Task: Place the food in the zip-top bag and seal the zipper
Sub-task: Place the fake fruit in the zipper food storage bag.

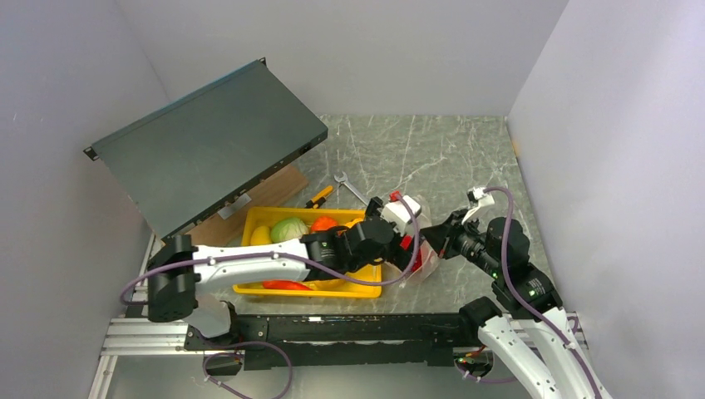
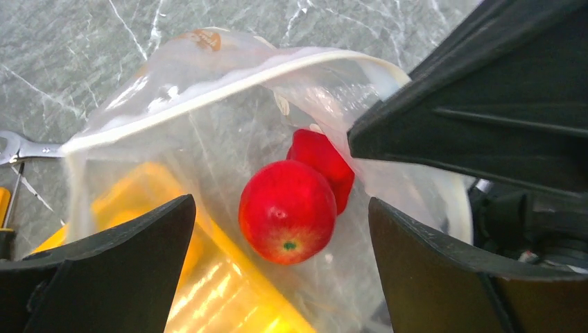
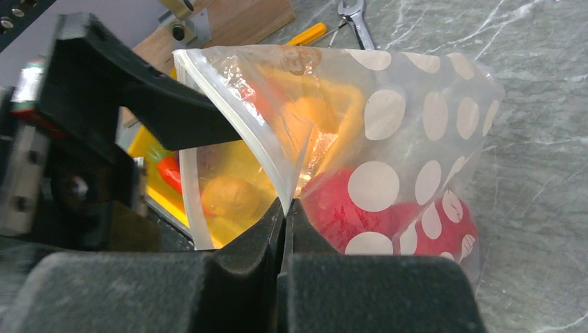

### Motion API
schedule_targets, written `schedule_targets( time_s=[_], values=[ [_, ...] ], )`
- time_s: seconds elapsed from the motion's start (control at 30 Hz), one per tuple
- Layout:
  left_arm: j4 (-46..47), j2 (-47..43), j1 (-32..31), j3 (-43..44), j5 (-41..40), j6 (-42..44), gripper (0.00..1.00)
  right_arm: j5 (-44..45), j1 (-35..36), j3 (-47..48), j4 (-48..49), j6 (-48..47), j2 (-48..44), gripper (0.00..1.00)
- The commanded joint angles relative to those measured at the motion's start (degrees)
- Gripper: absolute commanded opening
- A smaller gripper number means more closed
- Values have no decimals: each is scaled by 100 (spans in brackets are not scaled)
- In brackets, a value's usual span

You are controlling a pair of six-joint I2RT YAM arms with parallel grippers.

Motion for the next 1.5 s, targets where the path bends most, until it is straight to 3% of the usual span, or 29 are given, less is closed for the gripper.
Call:
schedule_targets(
  time_s=[0.0,0.13,0.33,0.7,0.87,1.0,1.1,1.23,1.47],
  values=[
    [-430,-669,8,-57,381,-513,100,-59,27,31,231,-83,108,0],
    [-477,-1216,8,-375,727,-842,98,-166,27,-5,332,-93,123,0],
    [-597,-1914,8,-826,499,-1353,94,-103,27,122,283,72,119,0],
    [-1033,-1415,8,-691,683,-1761,89,241,21,722,-311,73,85,0],
    [-1043,-814,8,-286,1017,-1698,73,344,23,1221,-748,73,-43,0],
    [-766,-554,-30,-110,1416,-1671,47,452,23,1406,-683,203,-145,0],
    [-309,-557,-44,-230,1730,-1694,41,800,30,1286,-698,544,473,0],
    [-463,-579,-45,-208,1630,-1766,44,832,15,1040,-563,652,1475,0],
    [-774,-1007,-53,-503,1208,-1807,77,999,19,690,-427,535,1370,0]
  ],
)
